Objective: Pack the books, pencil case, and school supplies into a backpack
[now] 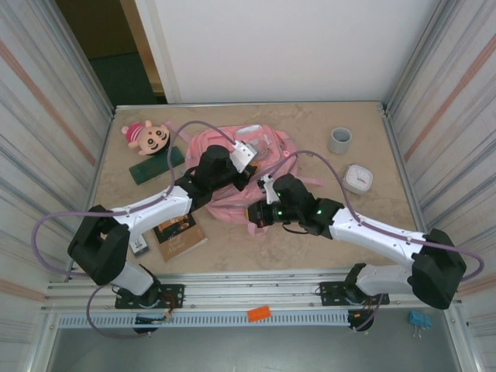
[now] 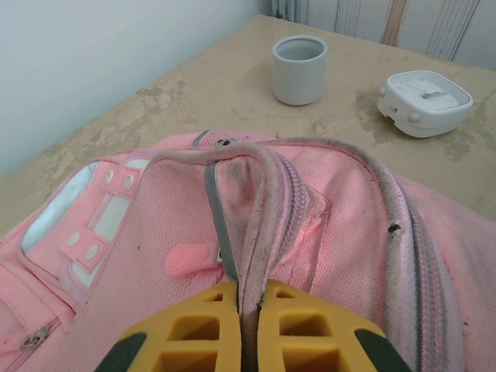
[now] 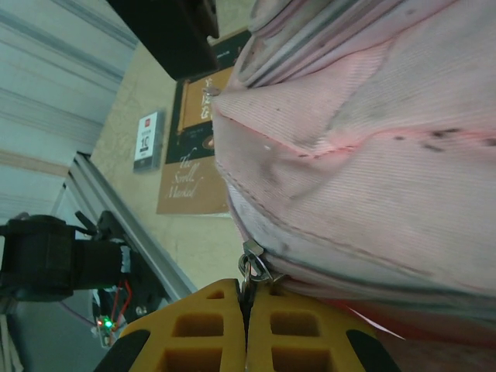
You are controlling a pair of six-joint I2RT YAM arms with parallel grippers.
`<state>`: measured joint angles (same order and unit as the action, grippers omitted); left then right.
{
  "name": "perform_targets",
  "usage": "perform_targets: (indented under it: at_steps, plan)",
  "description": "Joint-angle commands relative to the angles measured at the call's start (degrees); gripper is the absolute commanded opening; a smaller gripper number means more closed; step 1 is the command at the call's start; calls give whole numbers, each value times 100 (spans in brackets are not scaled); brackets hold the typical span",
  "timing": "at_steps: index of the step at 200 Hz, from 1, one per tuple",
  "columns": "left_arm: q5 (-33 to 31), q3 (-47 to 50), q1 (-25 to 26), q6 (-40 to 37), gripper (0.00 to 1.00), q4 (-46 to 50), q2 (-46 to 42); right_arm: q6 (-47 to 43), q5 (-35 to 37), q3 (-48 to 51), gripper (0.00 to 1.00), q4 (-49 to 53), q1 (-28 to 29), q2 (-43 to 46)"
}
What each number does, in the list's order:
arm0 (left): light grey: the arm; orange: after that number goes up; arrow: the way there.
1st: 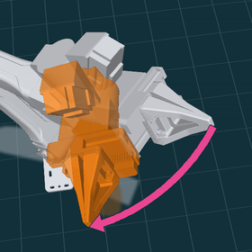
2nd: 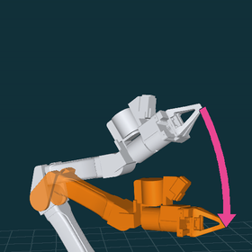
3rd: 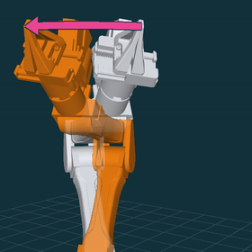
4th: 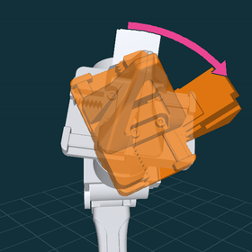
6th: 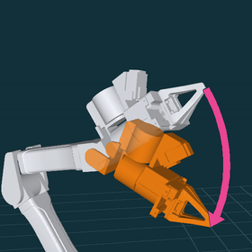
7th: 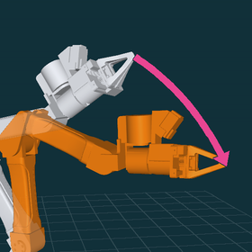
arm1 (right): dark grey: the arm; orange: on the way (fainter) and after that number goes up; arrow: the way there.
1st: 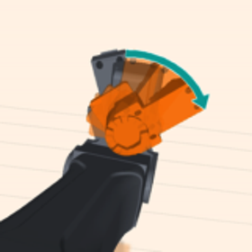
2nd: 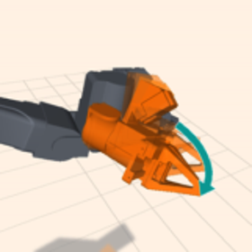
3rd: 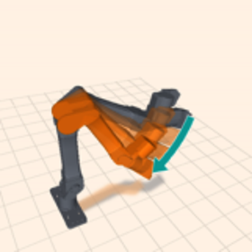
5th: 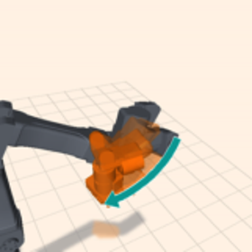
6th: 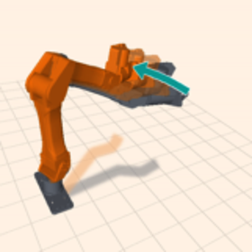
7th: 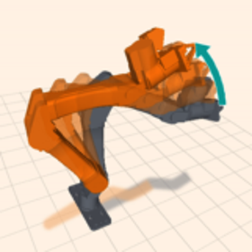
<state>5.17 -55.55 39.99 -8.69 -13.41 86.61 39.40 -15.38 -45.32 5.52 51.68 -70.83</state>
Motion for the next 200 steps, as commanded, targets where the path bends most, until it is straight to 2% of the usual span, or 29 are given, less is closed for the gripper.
perform_targets:
  at_steps: [1,30,38,55,68,74,80,102,126,142,177,200]
  plan:
    - [-204,-395,9,213,0,-884,34,445,-250,-345,0,-621,251,-142]
    - [-15,-331,9,117,0,-966,-13,613,7,-378,0,-622,277,-44]
    - [32,-297,9,81,0,-964,-51,630,123,-365,5,-586,273,69]
    - [228,-208,-13,12,0,-1005,-121,662,527,-370,20,-307,261,383]
    - [445,-132,-43,6,0,-1041,-184,865,726,-381,37,52,131,663]
    - [544,-106,-74,15,0,-1080,-209,978,695,-373,48,196,19,783]
    - [652,-79,-83,19,0,-1103,-224,1121,635,-366,55,337,-120,900]
    - [1116,-35,-156,7,0,-1168,-275,1783,294,-286,72,855,-786,1241]
    - [1515,-52,-210,-35,0,-1164,-299,2608,-520,-13,77,727,-1654,1370]
    - [1713,-48,-228,-47,0,-1177,-328,3060,-882,71,82,556,-2028,1288]
    - [2278,-68,-238,-125,0,-1166,-327,2997,-815,-150,90,316,-2101,937]
    - [2469,-129,-242,-160,0,-1056,-355,2981,-440,-313,92,777,-2092,700]
